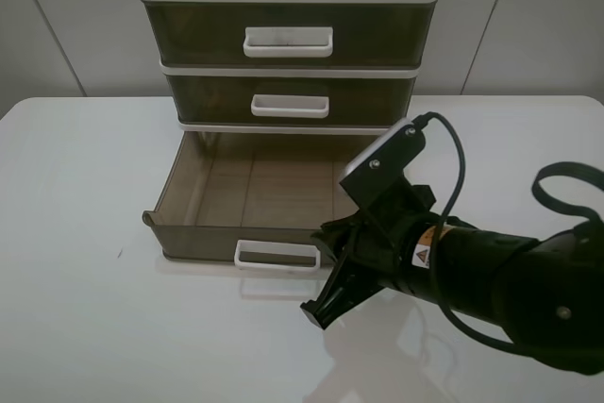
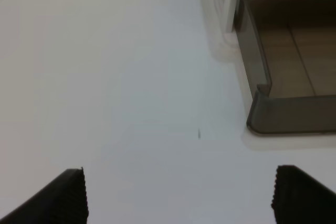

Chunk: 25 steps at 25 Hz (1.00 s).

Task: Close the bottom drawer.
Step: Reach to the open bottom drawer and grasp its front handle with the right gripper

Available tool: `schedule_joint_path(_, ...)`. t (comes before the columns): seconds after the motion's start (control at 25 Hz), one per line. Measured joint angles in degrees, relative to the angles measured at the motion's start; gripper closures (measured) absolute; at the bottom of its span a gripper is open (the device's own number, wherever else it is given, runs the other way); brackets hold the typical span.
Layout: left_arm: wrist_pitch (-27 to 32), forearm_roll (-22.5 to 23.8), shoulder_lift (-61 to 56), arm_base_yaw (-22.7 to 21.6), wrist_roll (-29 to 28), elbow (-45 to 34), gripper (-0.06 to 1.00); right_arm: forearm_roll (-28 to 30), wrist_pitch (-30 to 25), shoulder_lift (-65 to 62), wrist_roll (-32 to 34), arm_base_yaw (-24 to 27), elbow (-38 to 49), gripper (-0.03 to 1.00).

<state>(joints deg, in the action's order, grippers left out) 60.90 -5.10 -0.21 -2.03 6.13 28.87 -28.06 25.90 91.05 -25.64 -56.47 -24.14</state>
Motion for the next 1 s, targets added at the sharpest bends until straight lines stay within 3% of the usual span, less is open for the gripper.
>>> schedule_joint_path(0.2, 0.0, 0.0, 0.0, 0.0, 0.0, 0.0, 0.23, 2.4, 2.2, 0.7, 0.0, 0.0, 0.0, 0.95)
schedule_joint_path(0.44, 0.0, 0.0, 0.0, 0.0, 0.0, 0.0, 0.23, 11.3, 2.7, 4.4, -0.1, 0.0, -2.1, 0.95)
schedule_joint_path(0.8, 0.0, 0.0, 0.0, 0.0, 0.0, 0.0, 0.23, 19.3, 3.4, 9.8, -0.1, 0.0, -4.6, 0.95)
schedule_joint_path(1.0, 0.0, 0.0, 0.0, 0.0, 0.0, 0.0, 0.23, 23.9, 3.6, 10.9, -0.1, 2.5, -5.6, 0.95)
